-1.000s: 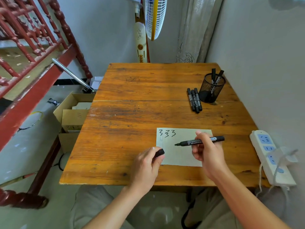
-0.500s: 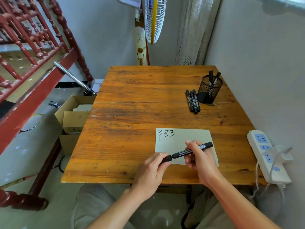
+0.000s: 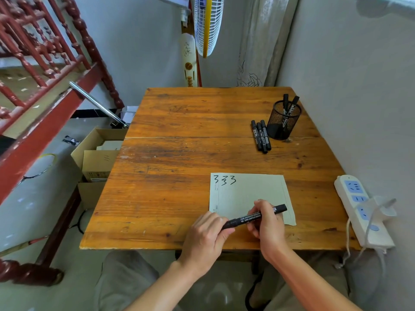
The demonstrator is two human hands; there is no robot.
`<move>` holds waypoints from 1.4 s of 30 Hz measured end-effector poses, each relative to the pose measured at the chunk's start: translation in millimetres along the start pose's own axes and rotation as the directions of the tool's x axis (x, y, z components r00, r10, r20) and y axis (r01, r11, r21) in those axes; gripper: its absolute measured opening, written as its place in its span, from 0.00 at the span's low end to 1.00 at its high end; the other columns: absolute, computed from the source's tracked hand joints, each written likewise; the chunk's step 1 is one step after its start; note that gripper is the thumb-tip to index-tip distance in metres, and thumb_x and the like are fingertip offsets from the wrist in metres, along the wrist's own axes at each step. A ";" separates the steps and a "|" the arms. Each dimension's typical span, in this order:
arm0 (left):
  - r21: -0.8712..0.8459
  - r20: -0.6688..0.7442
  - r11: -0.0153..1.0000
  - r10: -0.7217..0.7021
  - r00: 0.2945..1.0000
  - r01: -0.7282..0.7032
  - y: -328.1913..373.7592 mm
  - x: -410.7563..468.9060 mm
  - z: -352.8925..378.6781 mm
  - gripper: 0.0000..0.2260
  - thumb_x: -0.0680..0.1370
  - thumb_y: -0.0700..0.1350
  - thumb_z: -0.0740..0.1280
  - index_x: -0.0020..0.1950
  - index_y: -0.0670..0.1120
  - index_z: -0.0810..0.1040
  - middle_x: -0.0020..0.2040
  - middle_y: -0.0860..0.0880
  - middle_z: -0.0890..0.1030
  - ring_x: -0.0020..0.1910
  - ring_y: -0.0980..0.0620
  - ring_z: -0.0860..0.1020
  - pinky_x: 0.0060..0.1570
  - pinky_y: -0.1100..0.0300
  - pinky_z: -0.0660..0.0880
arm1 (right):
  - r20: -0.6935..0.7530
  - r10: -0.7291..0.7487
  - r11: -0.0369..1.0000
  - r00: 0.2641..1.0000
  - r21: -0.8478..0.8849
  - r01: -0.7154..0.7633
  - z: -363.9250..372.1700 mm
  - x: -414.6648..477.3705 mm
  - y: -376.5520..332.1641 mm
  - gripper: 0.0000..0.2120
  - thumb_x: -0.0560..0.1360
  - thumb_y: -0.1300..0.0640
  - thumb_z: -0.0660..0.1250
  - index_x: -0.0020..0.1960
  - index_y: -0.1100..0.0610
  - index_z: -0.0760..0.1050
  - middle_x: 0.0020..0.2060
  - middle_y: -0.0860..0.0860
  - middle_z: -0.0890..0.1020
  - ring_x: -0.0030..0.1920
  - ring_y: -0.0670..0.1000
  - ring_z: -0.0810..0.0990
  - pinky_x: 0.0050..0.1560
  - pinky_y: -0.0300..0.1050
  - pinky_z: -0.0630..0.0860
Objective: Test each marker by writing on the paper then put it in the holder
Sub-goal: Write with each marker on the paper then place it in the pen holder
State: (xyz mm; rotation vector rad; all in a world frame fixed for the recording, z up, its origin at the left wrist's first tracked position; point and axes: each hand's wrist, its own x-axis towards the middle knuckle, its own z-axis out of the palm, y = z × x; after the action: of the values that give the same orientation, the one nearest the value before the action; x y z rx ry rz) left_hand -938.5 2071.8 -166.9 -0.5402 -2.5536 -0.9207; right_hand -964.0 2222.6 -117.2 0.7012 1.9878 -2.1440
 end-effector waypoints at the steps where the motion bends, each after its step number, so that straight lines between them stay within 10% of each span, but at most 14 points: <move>1: -0.016 0.004 1.000 -0.006 1.000 0.006 -0.1 0.2 0.9 0.11 0.79 0.50 0.62 0.46 0.42 0.77 0.39 0.50 0.77 0.39 0.56 0.72 0.40 0.70 0.64 | -0.031 0.008 0.999 0.999 0.038 -0.006 2.0 -0.8 0.2 0.14 0.79 0.57 0.59 0.37 0.61 0.71 0.29 0.55 0.73 0.26 0.49 0.71 0.24 0.37 0.68; 22: -0.250 0.297 0.925 -0.206 0.932 0.285 11.2 7.6 -6.1 0.16 0.78 0.60 0.58 0.45 0.49 0.75 0.37 0.59 0.73 0.39 0.59 0.72 0.36 0.69 0.65 | -0.014 -0.019 0.999 1.000 0.042 0.020 -0.5 1.0 -1.2 0.14 0.79 0.60 0.58 0.35 0.58 0.70 0.27 0.52 0.73 0.26 0.47 0.69 0.26 0.38 0.66; 31: 0.148 0.098 0.970 -0.209 0.973 0.193 -3.2 16.5 0.8 0.21 0.77 0.61 0.56 0.56 0.48 0.78 0.54 0.53 0.74 0.56 0.55 0.69 0.54 0.61 0.68 | -0.009 -0.208 0.978 0.978 -0.001 0.208 -36.6 36.4 -57.7 0.09 0.76 0.54 0.69 0.39 0.57 0.75 0.27 0.49 0.74 0.25 0.45 0.69 0.27 0.36 0.65; 42: 0.468 0.107 0.856 -0.300 0.948 0.219 -3.7 17.7 10.2 0.18 0.78 0.57 0.53 0.58 0.49 0.75 0.61 0.46 0.75 0.64 0.44 0.69 0.60 0.46 0.68 | -0.392 -0.446 0.895 0.805 -0.167 0.414 -46.6 170.4 -181.9 0.07 0.73 0.50 0.65 0.38 0.51 0.73 0.35 0.51 0.84 0.35 0.53 0.81 0.40 0.51 0.78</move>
State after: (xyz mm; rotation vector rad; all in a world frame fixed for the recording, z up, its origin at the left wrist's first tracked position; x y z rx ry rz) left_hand -957.5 2080.0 -167.9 -0.1398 -2.9224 -0.3315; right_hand -1176.3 2325.7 -24.8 0.8232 2.6675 -2.2845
